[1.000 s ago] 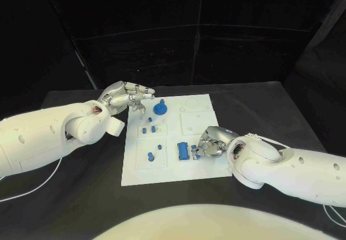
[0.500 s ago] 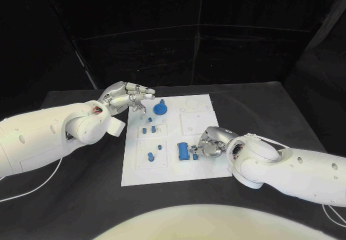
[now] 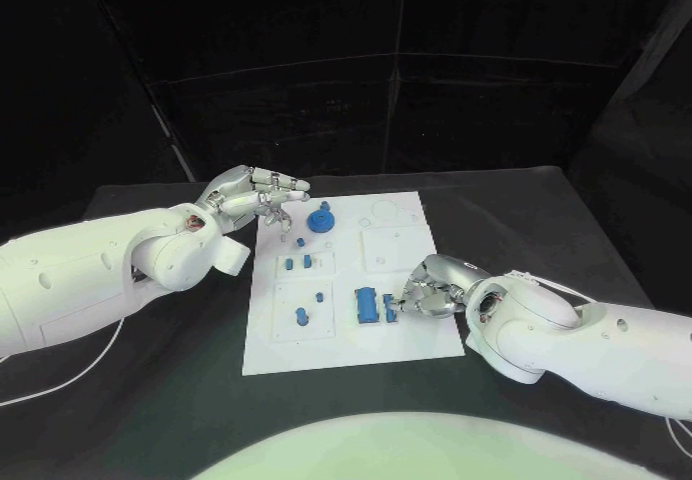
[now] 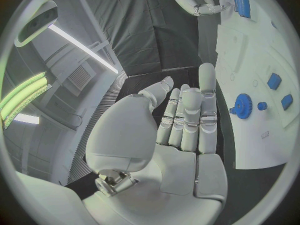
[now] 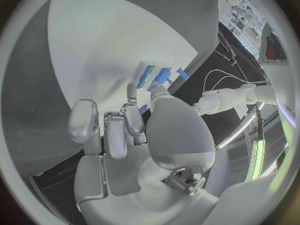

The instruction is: Assemble the parts on the task board

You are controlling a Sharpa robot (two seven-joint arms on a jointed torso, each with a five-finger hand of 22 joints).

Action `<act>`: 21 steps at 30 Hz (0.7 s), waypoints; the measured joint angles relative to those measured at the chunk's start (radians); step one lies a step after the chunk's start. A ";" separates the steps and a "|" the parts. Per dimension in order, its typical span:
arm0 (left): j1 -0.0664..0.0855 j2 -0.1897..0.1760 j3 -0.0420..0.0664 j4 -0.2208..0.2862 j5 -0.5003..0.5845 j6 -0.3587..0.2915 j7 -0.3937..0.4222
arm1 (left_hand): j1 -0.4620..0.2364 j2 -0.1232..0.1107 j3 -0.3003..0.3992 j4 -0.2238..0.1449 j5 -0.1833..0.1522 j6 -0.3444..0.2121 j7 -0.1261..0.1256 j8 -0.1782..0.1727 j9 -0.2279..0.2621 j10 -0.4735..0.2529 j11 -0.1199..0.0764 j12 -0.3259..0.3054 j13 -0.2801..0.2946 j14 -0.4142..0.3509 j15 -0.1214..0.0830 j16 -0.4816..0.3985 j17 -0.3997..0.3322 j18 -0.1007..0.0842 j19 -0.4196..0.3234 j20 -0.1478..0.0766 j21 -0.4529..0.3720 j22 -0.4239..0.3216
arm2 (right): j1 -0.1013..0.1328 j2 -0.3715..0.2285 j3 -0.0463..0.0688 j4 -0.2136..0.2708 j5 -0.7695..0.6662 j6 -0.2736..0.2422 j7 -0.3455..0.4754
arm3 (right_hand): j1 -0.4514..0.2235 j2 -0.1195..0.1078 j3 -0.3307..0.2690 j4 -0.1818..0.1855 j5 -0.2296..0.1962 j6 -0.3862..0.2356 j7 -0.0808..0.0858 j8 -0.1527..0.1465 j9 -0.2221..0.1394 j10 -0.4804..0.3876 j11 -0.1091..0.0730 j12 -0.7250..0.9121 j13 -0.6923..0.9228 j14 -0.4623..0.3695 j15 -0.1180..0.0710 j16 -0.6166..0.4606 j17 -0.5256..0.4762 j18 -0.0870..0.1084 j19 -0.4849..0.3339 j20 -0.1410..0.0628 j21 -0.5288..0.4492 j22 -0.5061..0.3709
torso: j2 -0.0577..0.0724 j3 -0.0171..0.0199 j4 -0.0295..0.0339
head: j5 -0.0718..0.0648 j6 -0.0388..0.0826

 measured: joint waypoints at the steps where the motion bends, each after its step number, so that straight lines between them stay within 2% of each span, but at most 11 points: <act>1: 0.000 0.000 0.000 -0.001 0.000 0.000 0.000 | 0.000 0.000 0.000 0.000 0.000 0.000 0.000 0.000 0.000 0.000 0.000 0.000 0.000 0.000 0.000 0.000 0.000 0.000 0.000 0.000 0.000 0.000 | 0.001 -0.007 0.000 0.001 0.023 -0.003 0.015 | 0.000 0.000 -0.006 0.000 0.001 -0.011 0.003 -0.007 -0.002 -0.012 0.004 -0.015 -0.013 0.000 0.000 -0.008 0.000 0.000 -0.012 0.003 -0.013 -0.021 | -0.001 -0.0005 0.0000 | 0.000 0.002; 2: 0.000 0.000 0.000 -0.002 0.000 0.000 0.000 | 0.000 0.000 0.000 0.000 0.000 0.000 0.000 0.000 0.000 0.000 0.000 0.000 0.000 0.000 0.000 0.000 0.000 0.000 0.000 0.000 0.000 0.000 | 0.004 -0.014 0.000 0.000 0.050 -0.006 0.032 | 0.012 0.002 -0.010 -0.003 0.006 -0.025 0.008 -0.015 -0.004 -0.027 0.009 -0.035 -0.032 -0.001 0.007 -0.020 0.000 0.002 -0.030 0.007 -0.030 -0.053 | -0.001 -0.0010 0.0001 | 0.000 0.005; 3: 0.000 0.001 0.000 -0.003 0.000 -0.001 0.001 | 0.000 0.000 0.000 0.000 0.000 0.000 0.000 0.000 0.000 0.000 0.000 0.000 0.000 0.000 0.000 0.000 0.000 0.000 0.000 0.000 0.000 0.000 | 0.010 -0.020 0.000 -0.007 0.092 -0.011 0.061 | 0.025 0.003 -0.014 -0.006 0.007 -0.045 0.016 -0.027 -0.007 -0.060 0.015 -0.076 -0.069 0.000 0.015 -0.045 -0.003 0.026 -0.064 0.013 -0.066 -0.113 | -0.002 -0.0013 0.0006 | -0.002 0.008; 7: 0.000 0.002 0.000 -0.007 0.004 -0.006 0.004 | 0.000 0.000 0.000 0.000 0.000 0.000 0.000 0.001 0.000 0.000 0.000 0.007 0.000 -0.017 -0.002 -0.004 -0.020 0.000 0.000 0.000 0.000 -0.002 | 0.049 -0.020 -0.001 -0.071 0.256 -0.023 0.206 | 0.092 0.027 -0.026 -0.021 -0.112 -0.097 0.046 -0.060 -0.015 -0.294 0.045 -0.374 -0.337 -0.053 0.044 -0.260 -0.259 0.087 -0.280 0.038 -0.309 -0.469 | -0.009 -0.0043 0.0043 | -0.010 0.026; 8: 0.000 0.002 0.000 -0.008 0.007 -0.008 0.005 | 0.000 0.000 -0.003 -0.003 0.000 0.000 0.000 0.006 0.000 0.000 0.000 0.008 0.000 -0.039 -0.001 -0.024 -0.055 0.000 -0.007 0.003 -0.008 -0.004 | 0.059 -0.019 0.000 -0.089 0.296 -0.025 0.244 | 0.115 0.033 -0.025 -0.032 -0.125 -0.105 0.055 -0.066 -0.017 -0.331 0.052 -0.416 -0.373 -0.049 0.050 -0.245 -0.237 0.087 -0.305 0.045 -0.345 -0.504 | -0.010 -0.0049 0.0053 | -0.012 0.031; 9: 0.000 0.002 0.000 -0.009 0.010 -0.012 0.007 | 0.004 0.004 -0.003 -0.005 0.000 0.000 0.000 0.008 0.000 0.000 0.000 0.009 0.000 -0.065 0.000 -0.048 -0.090 0.000 -0.021 0.003 -0.016 -0.008 | 0.069 -0.016 0.001 -0.107 0.336 -0.027 0.283 | 0.137 0.039 -0.025 -0.041 -0.133 -0.115 0.065 -0.072 -0.019 -0.360 0.066 -0.447 -0.400 -0.021 0.064 -0.103 -0.091 0.086 -0.326 0.054 -0.380 -0.529 | -0.011 -0.0056 0.0061 | -0.013 0.037; 10: 0.000 0.002 0.000 -0.010 0.015 -0.016 0.009 | 0.005 0.005 -0.001 -0.007 0.000 0.000 0.000 0.008 0.000 0.000 0.000 0.014 0.000 -0.090 0.000 -0.069 -0.115 0.000 -0.037 0.003 -0.027 -0.014 | 0.078 -0.010 0.001 -0.132 0.380 -0.027 0.325 | 0.166 0.050 -0.027 -0.050 -0.140 -0.131 0.080 -0.082 -0.025 -0.396 0.088 -0.491 -0.437 -0.005 0.081 0.010 -0.036 0.087 -0.353 0.071 -0.429 -0.559 | -0.013 -0.0062 0.0074 | -0.014 0.046; 11: 0.000 0.003 0.000 -0.013 0.022 -0.023 0.012 | 0.005 0.005 -0.001 -0.007 0.000 0.002 -0.002 0.011 0.000 0.000 0.000 0.016 0.000 -0.112 0.001 -0.090 -0.131 0.000 -0.055 0.004 -0.039 -0.020 | 0.092 0.001 0.001 -0.169 0.437 -0.027 0.382 | 0.209 0.062 -0.026 -0.065 -0.142 -0.147 0.096 -0.092 -0.034 -0.431 0.102 -0.545 -0.483 -0.004 0.098 0.060 -0.012 0.087 -0.375 0.094 -0.484 -0.591 | -0.014 -0.0070 0.0082 | -0.015 0.052; 13: 0.001 0.006 0.000 -0.021 0.036 -0.035 0.019 | 0.011 0.011 -0.004 -0.010 0.000 0.005 -0.005 0.015 0.000 0.001 0.000 0.016 0.000 -0.147 0.002 -0.128 -0.154 0.000 -0.088 0.005 -0.062 -0.032 | 0.112 0.020 0.001 -0.225 0.522 -0.025 0.465 | 0.248 0.073 -0.028 -0.073 -0.156 -0.154 0.103 -0.101 -0.047 -0.460 0.110 -0.640 -0.567 -0.001 0.121 0.082 -0.001 0.086 -0.408 0.111 -0.553 -0.631 | -0.018 -0.0089 0.0099 | -0.017 0.067; 18: 0.002 0.030 0.000 -0.071 0.079 -0.073 0.043 | 0.018 0.018 -0.001 -0.013 0.000 0.010 -0.001 0.015 -0.001 0.017 0.009 0.006 -0.005 -0.242 0.023 -0.367 -0.276 0.000 -0.225 0.025 -0.174 -0.107 | 0.143 0.099 0.009 -0.388 0.732 -0.006 0.660 | 0.318 0.090 -0.037 -0.089 -0.200 -0.133 0.119 -0.157 -0.117 -0.412 0.144 -0.902 -0.855 -0.007 0.157 0.040 0.000 0.087 -0.487 0.155 -0.742 -0.741 | -0.033 -0.0154 0.0151 | -0.031 0.112; 21: 0.006 0.056 0.000 -0.116 0.109 -0.094 0.062 | 0.018 0.018 0.014 -0.008 0.000 0.006 0.003 0.011 -0.001 0.014 0.018 -0.034 -0.005 -0.280 0.058 -0.555 -0.362 0.000 -0.307 0.048 -0.258 -0.174 | 0.154 0.163 0.031 -0.498 0.835 0.013 0.745 | 0.334 0.100 -0.041 -0.099 -0.206 -0.109 0.115 -0.192 -0.157 -0.364 0.141 -0.989 -0.976 -0.225 0.163 -0.189 0.000 0.086 -0.498 0.166 -0.833 -0.798 | -0.046 -0.0204 0.0211 | -0.039 0.141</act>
